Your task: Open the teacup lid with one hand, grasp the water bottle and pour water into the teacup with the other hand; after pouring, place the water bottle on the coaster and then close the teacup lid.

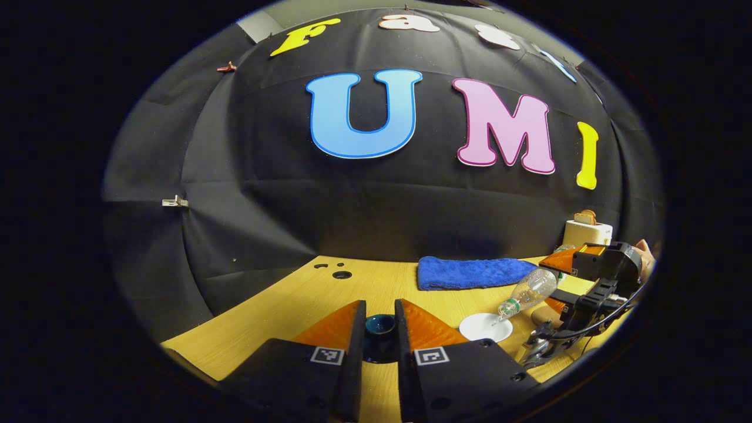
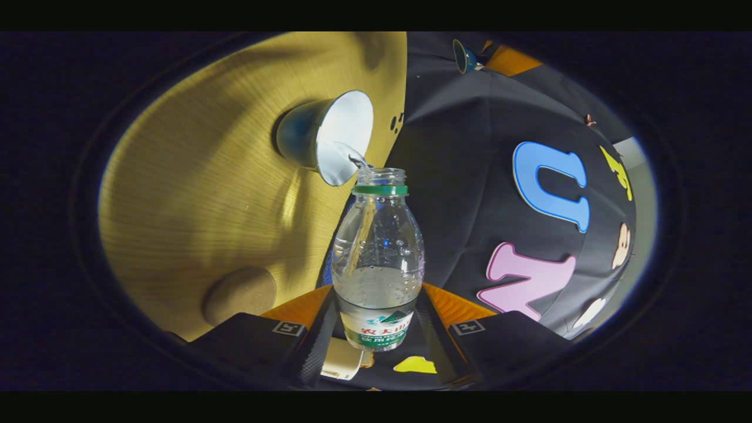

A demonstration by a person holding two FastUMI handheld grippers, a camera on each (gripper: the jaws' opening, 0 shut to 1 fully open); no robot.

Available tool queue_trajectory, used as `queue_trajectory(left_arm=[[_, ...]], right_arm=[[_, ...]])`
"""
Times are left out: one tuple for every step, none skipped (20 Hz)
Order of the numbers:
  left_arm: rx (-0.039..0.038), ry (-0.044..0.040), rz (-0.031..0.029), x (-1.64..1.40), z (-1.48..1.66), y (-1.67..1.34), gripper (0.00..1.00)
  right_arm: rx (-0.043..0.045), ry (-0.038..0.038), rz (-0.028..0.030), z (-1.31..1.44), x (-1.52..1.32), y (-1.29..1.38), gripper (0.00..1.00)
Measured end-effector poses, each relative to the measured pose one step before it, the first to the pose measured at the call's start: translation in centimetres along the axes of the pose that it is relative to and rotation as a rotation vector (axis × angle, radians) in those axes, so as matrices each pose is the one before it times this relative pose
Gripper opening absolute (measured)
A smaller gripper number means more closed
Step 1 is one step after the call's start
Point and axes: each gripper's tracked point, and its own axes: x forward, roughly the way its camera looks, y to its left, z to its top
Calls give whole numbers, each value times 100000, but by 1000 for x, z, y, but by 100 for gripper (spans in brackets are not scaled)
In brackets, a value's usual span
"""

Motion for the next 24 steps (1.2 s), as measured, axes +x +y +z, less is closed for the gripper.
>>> queue_trajectory(left_arm=[[-49,123,92,61,65,60,29],[-48,93,173,83,-159,83,29],[-191,64,84,-8,14,44,29],[-217,11,-69,-53,-42,-14,33],[-251,-13,-89,61,45,-51,29],[-265,64,-267,-82,-69,-59,29],[-219,8,-54,49,48,-24,29],[-240,5,-195,24,-116,-44,25],[-78,-59,18,-3,126,31,29],[7,-185,2,-123,1,-27,25],[-71,-198,95,-85,88,-23,25],[-169,-303,175,-24,1,119,25],[-89,-389,231,-137,109,94,26],[29,-223,174,-3,-40,49,25],[56,20,47,-98,75,58,29],[-82,99,-53,-113,-63,2,29],[-189,126,-91,-131,15,-33,29],[-121,30,-93,-126,-194,26,29],[-78,36,8,-48,-9,21,29],[-105,142,51,-30,-151,100,29],[-332,230,32,-20,-62,68,29],[-451,130,-51,-62,-203,27,29],[-335,198,65,-112,-31,68,25],[-194,-234,158,-18,-69,70,27]], right_arm=[[-1152,-362,-160,33,-1,-124,75],[-1025,-343,-18,-13,255,-121,75],[-816,-346,35,-5,59,-110,75],[-1055,-414,-194,38,-62,-136,75],[-1631,-287,-680,102,72,-187,75],[-1800,-495,-527,42,88,-292,75],[-1327,-421,-271,9,-35,-160,75],[-1714,-75,-841,137,256,-287,75],[-1784,-289,-1285,-75,32,-240,75],[-1613,-482,-1237,-1,76,-35,75],[-1681,-844,-682,61,-121,216,75],[-1917,-625,-587,-45,123,-23,75],[-1638,-588,-430,-96,-51,-61,75],[-1390,-430,-403,-55,121,67,75],[-837,-214,-414,38,-32,-10,75],[-664,-385,-316,115,-3,126,75],[-859,-636,-674,269,-17,-205,75],[-662,-507,-798,187,66,-163,75],[-487,-462,-694,146,-114,-231,75],[-924,-264,-1445,64,68,-366,75],[-1385,-274,-1551,22,81,-445,75],[-986,-223,-1128,-4,53,-230,75],[-453,-269,-679,52,26,-170,75],[-829,-267,-587,109,-47,-128,75]])
